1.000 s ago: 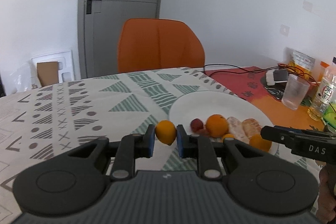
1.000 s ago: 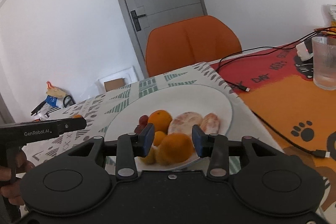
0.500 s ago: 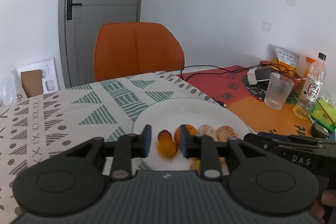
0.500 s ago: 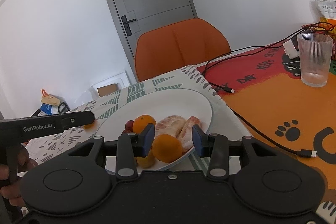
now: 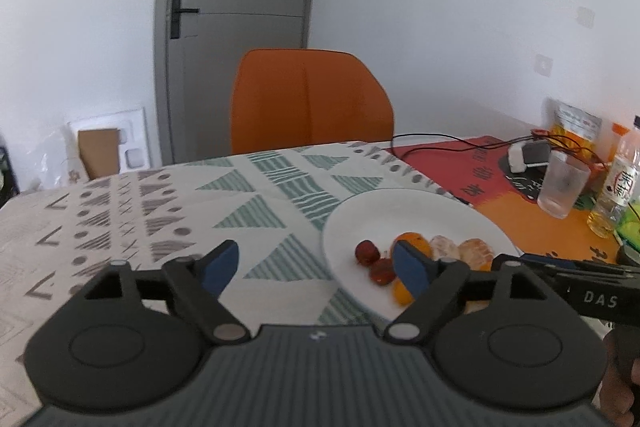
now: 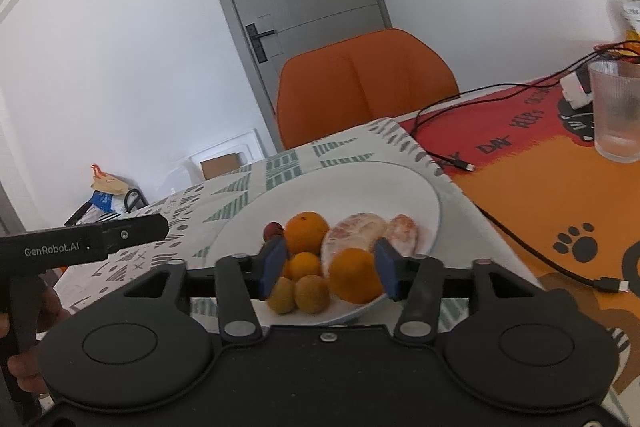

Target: Organize fruits

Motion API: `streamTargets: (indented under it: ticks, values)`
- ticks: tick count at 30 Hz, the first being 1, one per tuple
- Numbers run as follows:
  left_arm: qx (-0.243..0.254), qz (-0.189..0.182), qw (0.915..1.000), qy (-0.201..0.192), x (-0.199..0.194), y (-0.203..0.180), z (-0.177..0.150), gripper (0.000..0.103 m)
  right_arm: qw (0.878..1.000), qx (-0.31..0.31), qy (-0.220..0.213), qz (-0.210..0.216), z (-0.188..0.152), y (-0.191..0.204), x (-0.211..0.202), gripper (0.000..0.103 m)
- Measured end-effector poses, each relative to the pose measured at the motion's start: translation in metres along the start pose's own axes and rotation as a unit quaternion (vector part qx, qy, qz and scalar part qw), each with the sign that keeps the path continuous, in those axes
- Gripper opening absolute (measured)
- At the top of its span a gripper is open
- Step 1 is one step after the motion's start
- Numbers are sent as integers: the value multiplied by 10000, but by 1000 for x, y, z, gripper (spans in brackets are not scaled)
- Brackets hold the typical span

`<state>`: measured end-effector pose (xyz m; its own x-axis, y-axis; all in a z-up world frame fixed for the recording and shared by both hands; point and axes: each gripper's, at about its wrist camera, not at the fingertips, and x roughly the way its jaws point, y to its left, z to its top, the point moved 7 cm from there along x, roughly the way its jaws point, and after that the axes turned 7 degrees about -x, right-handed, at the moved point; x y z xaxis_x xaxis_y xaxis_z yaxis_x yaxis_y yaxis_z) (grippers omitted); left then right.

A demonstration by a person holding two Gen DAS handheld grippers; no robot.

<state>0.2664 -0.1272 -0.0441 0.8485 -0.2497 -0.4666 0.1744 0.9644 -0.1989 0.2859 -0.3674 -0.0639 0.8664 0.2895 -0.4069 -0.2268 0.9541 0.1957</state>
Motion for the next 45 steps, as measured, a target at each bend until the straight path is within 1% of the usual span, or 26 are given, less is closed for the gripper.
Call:
streamTargets:
  ticks: [3, 4, 5, 7, 8, 10, 11, 13, 21, 25, 34, 36, 42, 45]
  values:
    - [-158, 99, 9998, 97, -4, 12, -2, 87, 10000, -49, -2, 25, 1, 8, -1, 64]
    - [-219, 126, 9996, 106, -6, 17, -1, 87, 10000, -52, 4, 30, 1, 10, -1, 69]
    - [-273, 154, 9995, 93, -9, 21, -1, 87, 10000, -52, 0, 36, 2, 11, -1, 71]
    - [-348, 229, 9991, 27, -15, 28, 1, 88, 10000, -73, -29, 54, 3, 15, -3, 82]
    - [-381, 275, 9989, -17, -18, 32, 2, 89, 9999, -91, -42, 66, 3, 18, -4, 84]
    - [-419, 353, 9985, -77, -24, 37, 3, 91, 9999, -127, -64, 78, 5, 23, -5, 94]
    - [-440, 373, 9983, -94, -27, 40, 4, 91, 9998, -141, -76, 82, 6, 25, -6, 96]
    - [-492, 377, 9980, -98, -32, 44, 4, 91, 9997, -168, -98, 118, 7, 30, -8, 103]
    - [-688, 533, 9959, -255, -57, 67, 4, 92, 9994, -214, -54, 255, 6, 47, -8, 103]
    - [-729, 707, 9940, -404, -70, 78, 4, 91, 9988, -300, -97, 365, 7, 59, -12, 103]
    - [-901, 869, 9912, -425, -94, 96, -2, 91, 9975, -434, -133, 542, 9, 81, -19, 103]
    - [-906, 951, 9903, -451, -100, 99, -3, 91, 9972, -455, -141, 582, 10, 86, -21, 103]
    - [-1004, 1010, 9885, -510, -115, 107, -7, 91, 9961, -548, -155, 678, 10, 98, -27, 103]
    - [-1068, 957, 9883, -526, -121, 109, -8, 92, 9956, -589, -151, 707, 10, 103, -30, 103]
